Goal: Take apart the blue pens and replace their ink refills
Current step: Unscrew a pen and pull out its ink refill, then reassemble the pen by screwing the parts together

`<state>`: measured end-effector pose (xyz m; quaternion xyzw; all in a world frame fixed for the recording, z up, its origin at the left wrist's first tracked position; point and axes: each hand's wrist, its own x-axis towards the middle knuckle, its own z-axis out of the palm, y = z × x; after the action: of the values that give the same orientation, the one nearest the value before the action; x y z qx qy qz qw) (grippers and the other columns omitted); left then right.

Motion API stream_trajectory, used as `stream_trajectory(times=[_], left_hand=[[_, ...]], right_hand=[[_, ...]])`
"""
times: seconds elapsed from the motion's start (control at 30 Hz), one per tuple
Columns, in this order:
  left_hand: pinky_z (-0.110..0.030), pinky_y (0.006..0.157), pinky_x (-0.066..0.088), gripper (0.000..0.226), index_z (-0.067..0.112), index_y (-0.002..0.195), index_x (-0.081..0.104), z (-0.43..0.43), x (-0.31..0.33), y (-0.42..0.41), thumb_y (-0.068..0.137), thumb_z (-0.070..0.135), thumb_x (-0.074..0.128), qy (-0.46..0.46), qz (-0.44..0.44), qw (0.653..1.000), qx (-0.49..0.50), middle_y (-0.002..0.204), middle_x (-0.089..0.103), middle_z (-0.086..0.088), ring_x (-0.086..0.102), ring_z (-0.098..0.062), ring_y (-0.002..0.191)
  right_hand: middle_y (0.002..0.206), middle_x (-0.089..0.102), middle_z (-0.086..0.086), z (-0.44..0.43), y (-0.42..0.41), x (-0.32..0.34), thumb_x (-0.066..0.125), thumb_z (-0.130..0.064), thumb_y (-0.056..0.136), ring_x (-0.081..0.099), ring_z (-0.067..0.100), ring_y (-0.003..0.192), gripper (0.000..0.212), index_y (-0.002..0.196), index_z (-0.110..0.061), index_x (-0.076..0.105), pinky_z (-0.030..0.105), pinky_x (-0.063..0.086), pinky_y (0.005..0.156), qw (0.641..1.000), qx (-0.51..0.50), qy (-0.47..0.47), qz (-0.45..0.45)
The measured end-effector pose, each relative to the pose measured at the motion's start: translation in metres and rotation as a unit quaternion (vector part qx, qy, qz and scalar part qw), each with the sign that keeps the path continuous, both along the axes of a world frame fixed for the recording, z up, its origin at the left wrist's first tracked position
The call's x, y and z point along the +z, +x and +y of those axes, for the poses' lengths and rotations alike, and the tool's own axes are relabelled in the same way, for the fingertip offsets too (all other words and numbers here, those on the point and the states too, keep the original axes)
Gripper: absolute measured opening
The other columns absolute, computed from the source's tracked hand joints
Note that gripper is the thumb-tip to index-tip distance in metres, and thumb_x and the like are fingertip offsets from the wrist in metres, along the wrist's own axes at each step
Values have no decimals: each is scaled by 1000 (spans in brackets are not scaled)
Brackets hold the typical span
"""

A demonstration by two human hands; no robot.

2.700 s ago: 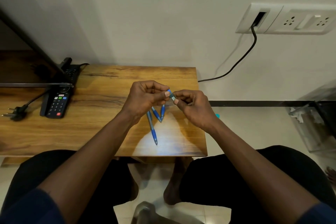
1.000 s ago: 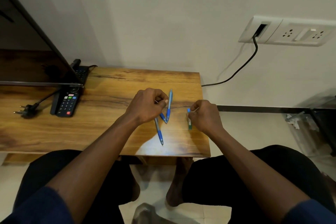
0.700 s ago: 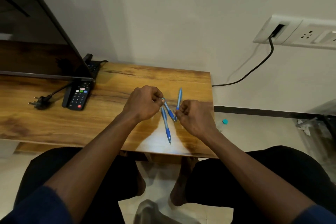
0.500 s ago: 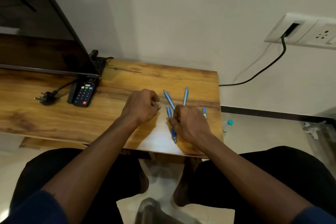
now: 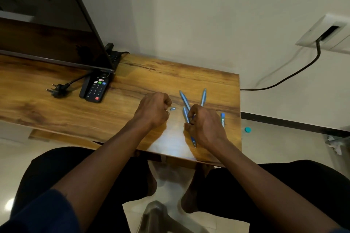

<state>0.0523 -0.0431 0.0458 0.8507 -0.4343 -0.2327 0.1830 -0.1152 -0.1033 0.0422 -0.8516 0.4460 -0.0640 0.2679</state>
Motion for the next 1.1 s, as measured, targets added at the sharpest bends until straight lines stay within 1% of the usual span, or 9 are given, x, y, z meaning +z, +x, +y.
stream_trajectory(times=[0.27,0.47,0.6,0.7,0.8,0.87,0.93,1.0,1.1], left_hand=[[-32,87,58,33,21,114,73,5,5,10,88,1,78,27,16,999,-6,104,69,2,65,-12,98],[-30,80,57,15,27,92,75,5,3,7,84,20,86,16,-3,1000,-6,92,72,7,66,-11,89],[-28,75,52,10,26,88,76,3,2,3,91,17,78,26,-20,999,-26,85,70,10,66,-12,87],[-28,74,52,11,25,87,73,4,1,4,92,15,74,9,-15,1000,-14,85,69,9,66,-10,85],[-27,70,55,7,20,93,74,4,10,10,93,13,75,-77,114,989,55,84,73,4,69,-10,79],[-27,71,59,8,15,101,75,4,21,12,96,9,73,-147,266,948,90,88,75,-2,72,-13,80],[-27,73,62,10,10,106,75,4,28,12,97,6,71,-201,369,902,95,90,76,-7,73,-14,81],[-28,76,64,12,7,107,75,3,31,10,96,5,71,-238,408,877,90,92,78,-11,75,-16,82],[-30,76,64,12,5,107,74,2,31,6,95,4,71,-269,414,865,93,99,80,-16,76,-18,82]], right_hand=[[80,73,-4,-12,-5,7,82,-18,85,69,9,73,26,105,-22,65,28,58,71,998,-12,28,-53],[74,71,-9,-14,-3,15,79,-14,87,66,1,70,31,113,-25,65,19,47,63,995,-19,59,-80],[78,74,-9,-15,-2,18,78,-15,87,68,2,76,47,132,-20,65,24,54,77,994,-11,59,-89],[76,75,-10,-16,-4,19,77,-13,87,69,2,75,45,131,-19,68,29,58,85,993,-10,64,-97],[75,74,-11,-17,-4,22,76,-13,88,69,2,73,38,125,-19,71,27,56,84,993,-9,59,-101],[76,75,-10,-18,-3,24,75,-14,88,70,3,73,36,123,-21,72,30,58,85,992,-9,61,-110],[77,76,-9,-18,-2,26,75,-14,88,71,6,74,37,124,-21,72,33,59,85,991,-6,58,-122],[78,76,-9,-18,-3,26,75,-14,89,71,7,75,37,125,-21,71,34,59,84,990,0,51,-131],[80,74,-12,-17,-4,26,74,-16,90,70,4,74,37,126,-22,70,34,60,83,989,6,47,-143]])
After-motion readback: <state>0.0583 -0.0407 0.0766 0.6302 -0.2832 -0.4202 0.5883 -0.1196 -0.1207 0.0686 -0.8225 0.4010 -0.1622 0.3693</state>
